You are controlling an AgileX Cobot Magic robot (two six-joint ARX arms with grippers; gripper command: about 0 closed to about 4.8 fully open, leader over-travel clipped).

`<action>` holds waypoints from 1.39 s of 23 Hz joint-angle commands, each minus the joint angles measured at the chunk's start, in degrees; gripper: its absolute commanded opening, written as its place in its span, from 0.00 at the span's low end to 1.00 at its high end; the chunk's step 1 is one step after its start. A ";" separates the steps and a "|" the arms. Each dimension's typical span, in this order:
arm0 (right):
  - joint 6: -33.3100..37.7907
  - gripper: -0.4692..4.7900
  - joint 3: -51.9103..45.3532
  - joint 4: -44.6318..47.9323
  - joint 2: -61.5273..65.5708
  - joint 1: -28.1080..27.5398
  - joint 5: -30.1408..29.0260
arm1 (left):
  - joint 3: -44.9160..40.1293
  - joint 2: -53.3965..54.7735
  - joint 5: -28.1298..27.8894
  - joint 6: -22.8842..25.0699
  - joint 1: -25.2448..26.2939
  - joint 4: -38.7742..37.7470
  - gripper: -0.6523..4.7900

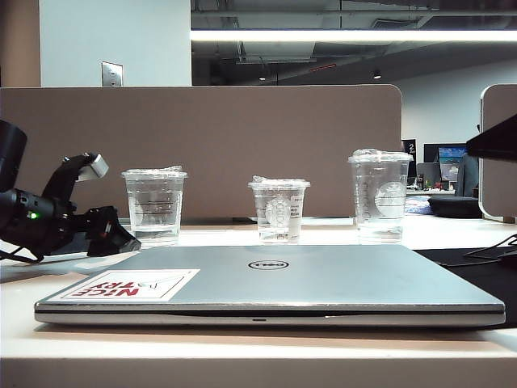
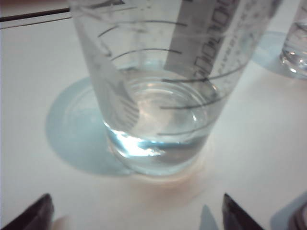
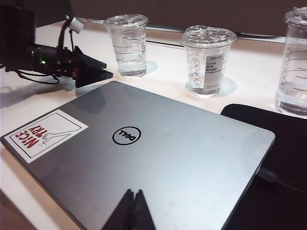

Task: Pick up the coffee cup on the left and place it on the left side of the laptop.

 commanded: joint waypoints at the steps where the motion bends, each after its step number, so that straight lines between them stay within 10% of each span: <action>1: -0.02 0.08 -0.24 0.83 -0.09 0.11 0.09 | 2.73 2.38 0.07 0.98 0.00 1.05 1.00; 32: -0.02 0.08 -0.24 0.79 0.20 0.11 0.09 | 16.39 14.36 5.55 0.72 -3.56 2.95 1.00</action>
